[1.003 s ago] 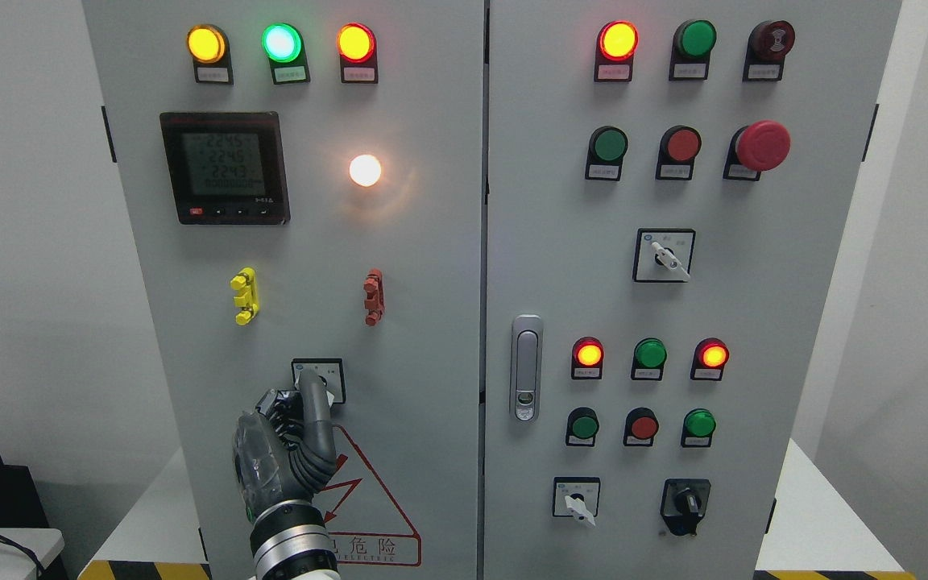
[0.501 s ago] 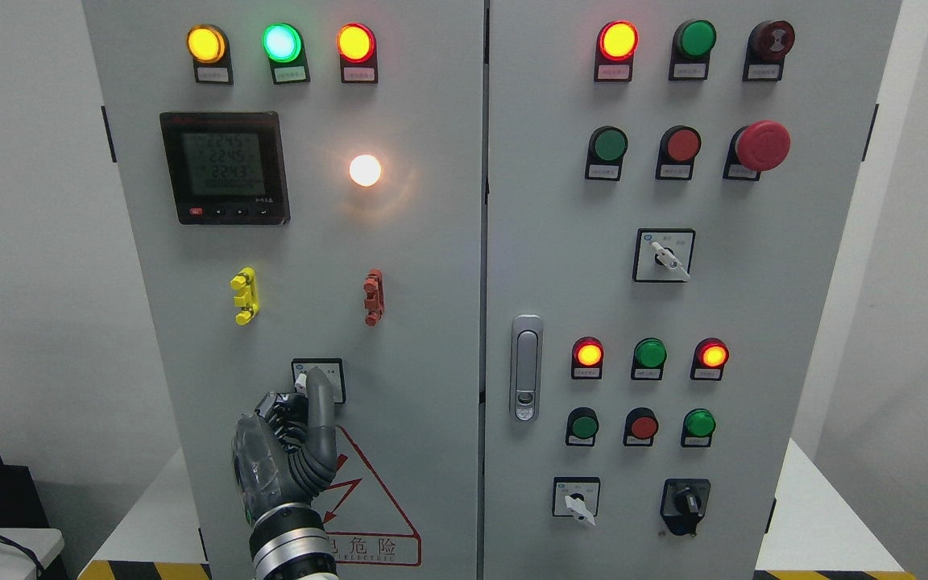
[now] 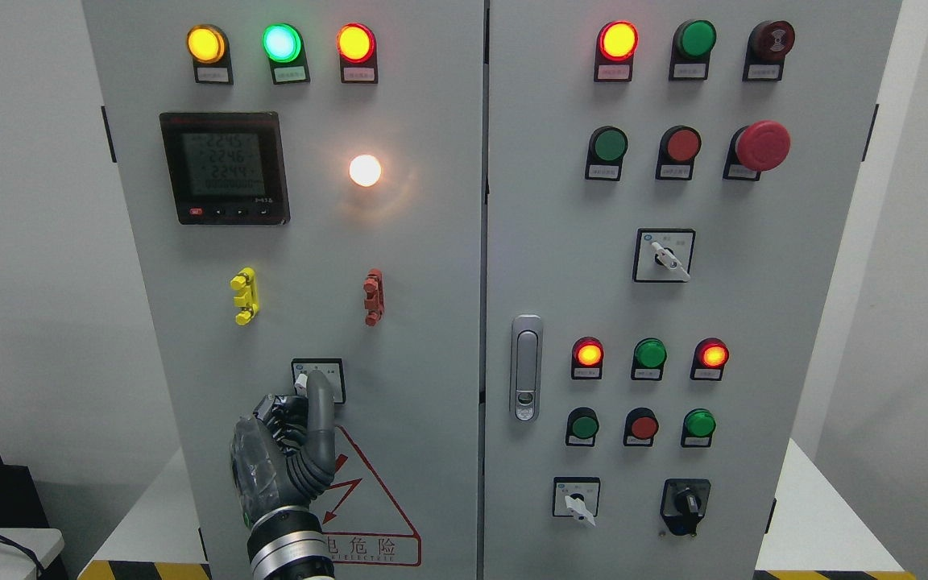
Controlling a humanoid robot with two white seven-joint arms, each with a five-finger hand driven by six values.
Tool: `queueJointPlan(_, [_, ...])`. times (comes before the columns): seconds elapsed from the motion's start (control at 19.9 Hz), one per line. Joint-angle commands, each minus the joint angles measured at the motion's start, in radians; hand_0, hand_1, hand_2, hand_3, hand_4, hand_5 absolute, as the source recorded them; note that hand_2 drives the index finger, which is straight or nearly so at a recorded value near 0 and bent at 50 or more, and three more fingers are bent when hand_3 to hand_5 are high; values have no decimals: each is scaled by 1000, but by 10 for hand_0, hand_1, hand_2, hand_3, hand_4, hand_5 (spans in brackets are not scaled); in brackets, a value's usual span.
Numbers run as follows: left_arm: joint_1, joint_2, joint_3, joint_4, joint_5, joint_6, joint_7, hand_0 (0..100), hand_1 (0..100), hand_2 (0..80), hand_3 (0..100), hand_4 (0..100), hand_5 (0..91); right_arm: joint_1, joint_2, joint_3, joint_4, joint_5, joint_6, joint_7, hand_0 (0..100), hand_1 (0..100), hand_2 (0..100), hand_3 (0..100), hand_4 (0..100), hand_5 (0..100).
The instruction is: Turn on light switch 1
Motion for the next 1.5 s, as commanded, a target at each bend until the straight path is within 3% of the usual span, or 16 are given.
queueJointPlan(0.0, [17,9,2,-12,0,-6,0,230,272,622,816,878,807,0,0,0,0,-17,-1,-1,120,389,0,0,0,0])
queueJointPlan(0.35, [80,23,8,-18,0,-124,-2,229,272,628,825,883,813,0,0,0,0,-17,1,-1,120,389,0,0,0,0])
queueJointPlan(0.6, [196,52,66,-24,-2,-248,-35,227,277,639,835,890,815,0,0,0,0,-17,-1,-1,120,389,0,0,0,0])
queueJointPlan(0.75, [319,84,159,-10,0,-416,-127,230,277,643,842,894,816,0,0,0,0,-17,-1,-1,120,389,0,0,0,0])
queueJointPlan(0.95, [499,92,330,37,0,-580,-291,240,232,608,880,895,771,0,0,0,0,-17,-1,-1,120,389,0,0,0,0])
queueJointPlan(1.1, [627,96,478,160,0,-785,-396,225,188,561,873,881,721,0,0,0,0,-17,-1,-1,120,389,0,0,0,0])
queueJointPlan(1.35, [704,95,727,408,7,-965,-497,192,124,464,699,779,548,0,0,0,0,-17,1,-1,120,389,0,0,0,0])
queueJointPlan(1.45, [706,95,816,534,7,-1022,-523,194,100,386,611,703,470,0,0,0,0,-17,-1,-1,120,389,0,0,0,0])
